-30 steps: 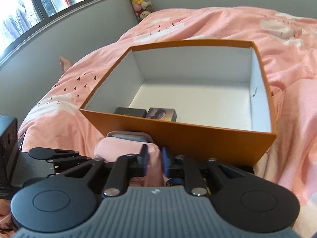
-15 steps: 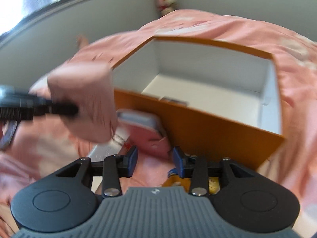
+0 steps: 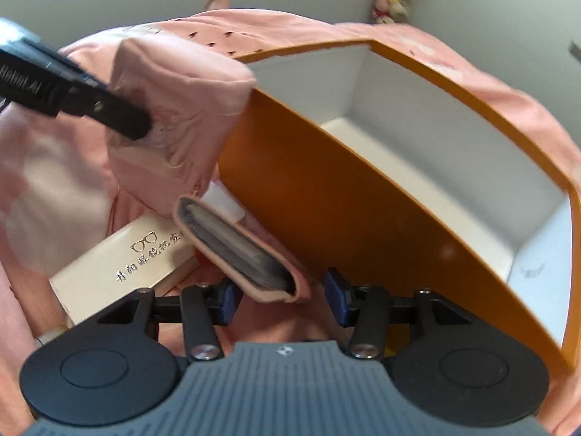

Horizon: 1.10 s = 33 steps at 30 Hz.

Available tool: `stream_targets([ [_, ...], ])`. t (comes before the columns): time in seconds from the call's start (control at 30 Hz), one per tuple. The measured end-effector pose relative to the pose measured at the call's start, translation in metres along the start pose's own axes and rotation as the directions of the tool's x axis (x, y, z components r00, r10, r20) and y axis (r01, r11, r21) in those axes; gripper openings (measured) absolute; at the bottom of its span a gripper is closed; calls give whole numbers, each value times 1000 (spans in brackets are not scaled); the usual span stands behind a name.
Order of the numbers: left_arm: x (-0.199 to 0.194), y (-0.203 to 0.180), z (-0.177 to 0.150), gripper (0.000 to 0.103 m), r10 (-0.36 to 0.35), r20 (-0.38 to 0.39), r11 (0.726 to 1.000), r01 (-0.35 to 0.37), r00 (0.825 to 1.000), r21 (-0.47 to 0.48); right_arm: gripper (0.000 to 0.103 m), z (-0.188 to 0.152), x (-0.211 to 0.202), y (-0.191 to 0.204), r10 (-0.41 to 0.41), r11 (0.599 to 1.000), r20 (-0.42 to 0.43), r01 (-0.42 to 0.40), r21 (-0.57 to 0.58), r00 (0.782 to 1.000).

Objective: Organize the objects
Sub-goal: 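Lift the pink pouch and pink wallet and carry them over the orange box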

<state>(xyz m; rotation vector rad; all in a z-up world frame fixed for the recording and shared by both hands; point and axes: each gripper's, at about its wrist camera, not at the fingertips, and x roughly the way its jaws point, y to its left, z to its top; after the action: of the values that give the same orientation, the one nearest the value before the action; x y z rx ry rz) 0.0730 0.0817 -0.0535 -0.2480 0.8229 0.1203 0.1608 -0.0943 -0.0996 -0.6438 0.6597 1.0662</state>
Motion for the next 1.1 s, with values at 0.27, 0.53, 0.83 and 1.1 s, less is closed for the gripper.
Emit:
stream_targets([
  [0.27, -2, 4, 1, 23, -17, 8, 1000, 17, 1000, -20, 32, 9, -10, 7, -26, 997, 30, 28, -71, 999],
  [0.53, -16, 2, 3, 23, -53, 35, 998, 54, 998, -26, 30, 17, -61, -9, 35, 992, 61, -42, 116, 998],
  [0.83, -39, -2, 14, 23, -135, 77, 989, 139, 988, -46, 30, 18, -94, -49, 194, 863, 100, -218, 455, 976],
  [1.1, -52, -17, 45, 23, -196, 154, 979, 202, 968, -23, 30, 20, -136, -71, 153, 828, 175, -223, 515, 973],
])
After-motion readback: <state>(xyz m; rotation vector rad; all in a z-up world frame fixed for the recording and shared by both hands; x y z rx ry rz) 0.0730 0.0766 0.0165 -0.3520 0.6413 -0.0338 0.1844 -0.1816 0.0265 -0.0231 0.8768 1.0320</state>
